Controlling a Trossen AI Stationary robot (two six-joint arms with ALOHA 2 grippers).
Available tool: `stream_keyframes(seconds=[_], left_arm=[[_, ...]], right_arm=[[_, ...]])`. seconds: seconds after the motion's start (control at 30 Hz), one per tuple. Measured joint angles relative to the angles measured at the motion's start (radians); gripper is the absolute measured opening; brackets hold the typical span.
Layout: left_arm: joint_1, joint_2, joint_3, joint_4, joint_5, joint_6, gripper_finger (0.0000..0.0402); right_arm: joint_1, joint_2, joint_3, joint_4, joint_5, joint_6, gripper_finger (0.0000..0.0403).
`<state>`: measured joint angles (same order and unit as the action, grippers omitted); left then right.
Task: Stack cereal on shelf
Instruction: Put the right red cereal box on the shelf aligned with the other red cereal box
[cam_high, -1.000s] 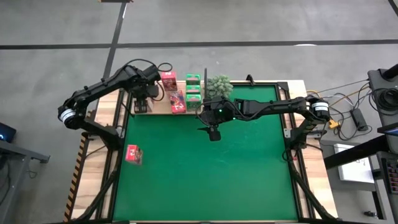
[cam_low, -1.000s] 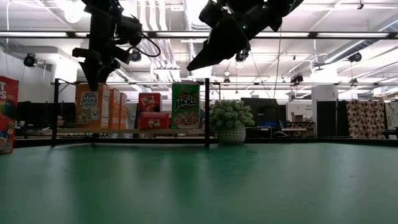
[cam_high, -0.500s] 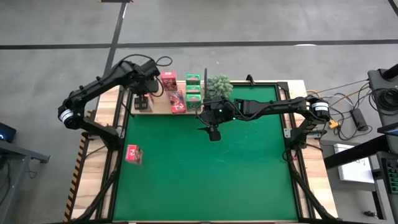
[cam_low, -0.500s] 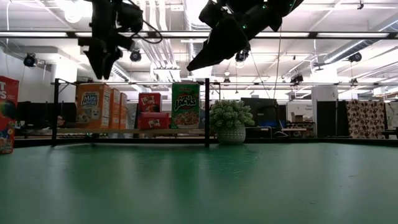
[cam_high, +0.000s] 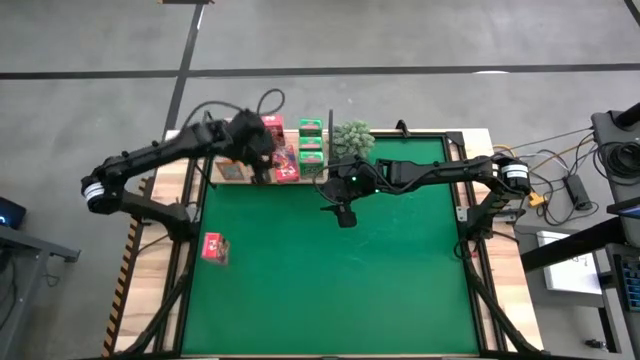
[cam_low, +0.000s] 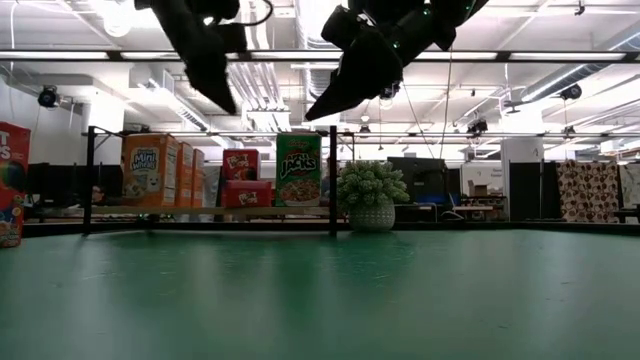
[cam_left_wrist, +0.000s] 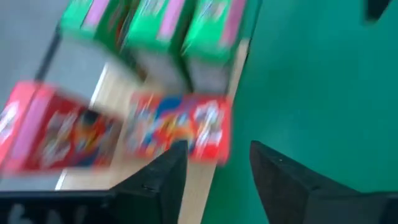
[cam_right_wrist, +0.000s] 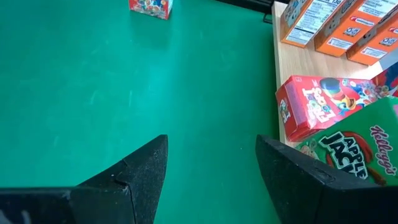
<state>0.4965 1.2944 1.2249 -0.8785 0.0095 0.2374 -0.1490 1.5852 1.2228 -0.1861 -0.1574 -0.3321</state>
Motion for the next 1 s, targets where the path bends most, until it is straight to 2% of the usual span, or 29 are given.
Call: stream_keyframes(seconds=[0.13,0.3,0.37,0.57,0.8,1.0], left_arm=[[-0.08,-0.039,-0.213,0.331,-0.054,-0.061,0.0119],[-0.128,-0.029,-0.442,0.672,-0.326,-0.1,0.0073],[-0.128,-0.016,-0.501,0.748,-0.367,-0.106,0.0058],[-0.122,0.025,-0.561,0.857,-0.37,-0.124,0.0032],[-0.123,0.085,-0.566,0.863,-0.402,-0.125,0.0017],[-0.137,0.085,-0.561,0.842,-0.392,-0.157,0.0011]], right_arm=[[0.0,0.0,0.0,-0.003,0.0,-0.003,0.0233],[0.0,0.0,0.0,-0.003,0.0,-0.009,0.0233],[0.0,0.0,0.0,-0.002,0.0,-0.009,0.0233],[0.0,0.0,0.0,0.015,0.0,-0.028,0.0233],[0.0,0.0,0.0,0.029,0.0,-0.034,0.0233],[0.0,0.0,0.0,0.028,0.0,-0.034,0.0233]])
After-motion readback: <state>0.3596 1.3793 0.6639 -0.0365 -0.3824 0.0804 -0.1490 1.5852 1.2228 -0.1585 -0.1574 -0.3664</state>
